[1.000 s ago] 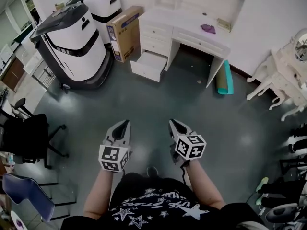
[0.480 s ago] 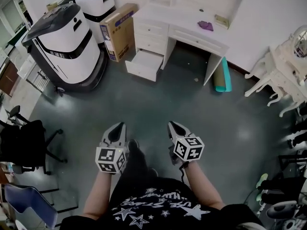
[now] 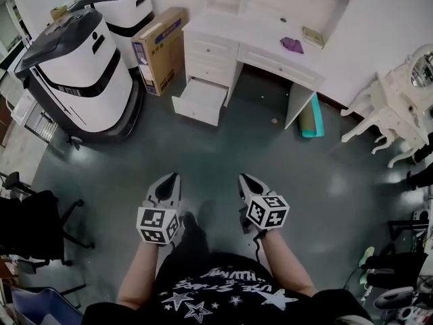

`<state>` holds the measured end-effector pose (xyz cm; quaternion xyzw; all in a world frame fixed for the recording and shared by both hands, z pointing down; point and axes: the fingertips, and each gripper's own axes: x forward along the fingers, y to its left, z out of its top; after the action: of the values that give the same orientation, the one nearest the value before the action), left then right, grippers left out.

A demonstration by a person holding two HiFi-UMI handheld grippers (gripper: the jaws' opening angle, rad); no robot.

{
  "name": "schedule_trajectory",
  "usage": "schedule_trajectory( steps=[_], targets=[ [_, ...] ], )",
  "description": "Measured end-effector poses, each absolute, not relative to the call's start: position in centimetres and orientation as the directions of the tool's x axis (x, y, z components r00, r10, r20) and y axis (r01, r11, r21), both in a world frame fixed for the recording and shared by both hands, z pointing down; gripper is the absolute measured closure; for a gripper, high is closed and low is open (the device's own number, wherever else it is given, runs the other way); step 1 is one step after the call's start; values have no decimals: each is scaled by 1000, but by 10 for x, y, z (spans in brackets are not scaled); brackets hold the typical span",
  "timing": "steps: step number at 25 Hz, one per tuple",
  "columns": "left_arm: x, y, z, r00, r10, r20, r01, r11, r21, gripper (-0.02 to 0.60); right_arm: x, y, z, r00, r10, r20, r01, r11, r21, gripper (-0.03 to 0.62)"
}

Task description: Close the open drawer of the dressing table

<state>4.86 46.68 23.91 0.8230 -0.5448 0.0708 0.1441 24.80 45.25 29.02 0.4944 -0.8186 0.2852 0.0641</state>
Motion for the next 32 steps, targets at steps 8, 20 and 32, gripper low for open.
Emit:
schedule_trajectory(
  steps=[8, 20, 32],
  targets=[
    [-13, 394, 246, 372, -872, 317, -927, -336, 164, 572, 181, 375, 286, -515, -756, 403, -845, 367, -389, 591],
    [-39, 321, 256, 434, -849, 301, -899, -389, 201, 572, 156, 317, 299, -471, -761, 446, -872, 323, -368, 591],
    [-31, 270, 283, 433, -823, 368, -901, -389, 191, 572, 181, 266, 337, -436, -742, 508, -885, 251, -393, 591]
  ],
)
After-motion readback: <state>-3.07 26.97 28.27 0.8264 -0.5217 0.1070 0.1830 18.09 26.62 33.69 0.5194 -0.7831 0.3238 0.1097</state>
